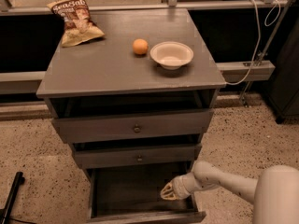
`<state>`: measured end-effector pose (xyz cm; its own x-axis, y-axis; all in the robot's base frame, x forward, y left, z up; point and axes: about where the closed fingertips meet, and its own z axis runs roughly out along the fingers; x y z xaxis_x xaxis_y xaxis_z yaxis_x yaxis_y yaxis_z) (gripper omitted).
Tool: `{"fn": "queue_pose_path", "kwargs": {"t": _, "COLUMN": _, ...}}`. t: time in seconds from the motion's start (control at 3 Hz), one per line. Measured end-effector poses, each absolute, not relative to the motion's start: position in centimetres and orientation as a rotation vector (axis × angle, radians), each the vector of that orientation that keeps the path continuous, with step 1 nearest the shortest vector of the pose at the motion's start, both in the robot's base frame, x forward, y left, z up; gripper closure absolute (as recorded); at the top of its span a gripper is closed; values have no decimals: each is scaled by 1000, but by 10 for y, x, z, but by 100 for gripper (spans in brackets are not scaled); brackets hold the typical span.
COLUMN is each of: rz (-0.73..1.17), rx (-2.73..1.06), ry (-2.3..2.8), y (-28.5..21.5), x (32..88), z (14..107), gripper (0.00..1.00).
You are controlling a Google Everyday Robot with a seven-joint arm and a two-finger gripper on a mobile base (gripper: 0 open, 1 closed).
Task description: Open bottom drawer
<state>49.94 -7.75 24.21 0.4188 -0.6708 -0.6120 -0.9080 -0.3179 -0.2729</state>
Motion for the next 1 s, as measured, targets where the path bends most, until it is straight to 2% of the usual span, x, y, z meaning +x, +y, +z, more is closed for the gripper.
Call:
{"fn": "queue_pose_path", "kwargs": {"t": 0.67, "rz": 559, "rx": -2083, "ry": 1313, "y": -73, "x": 497, "z": 240, "gripper": 100}}
{"fn": "queue_pose_path", "kwargs": {"t": 1.0, "rz": 636, "rx": -2077, "ry": 1238, "y": -40, "x": 497, "z": 232, "gripper": 100}}
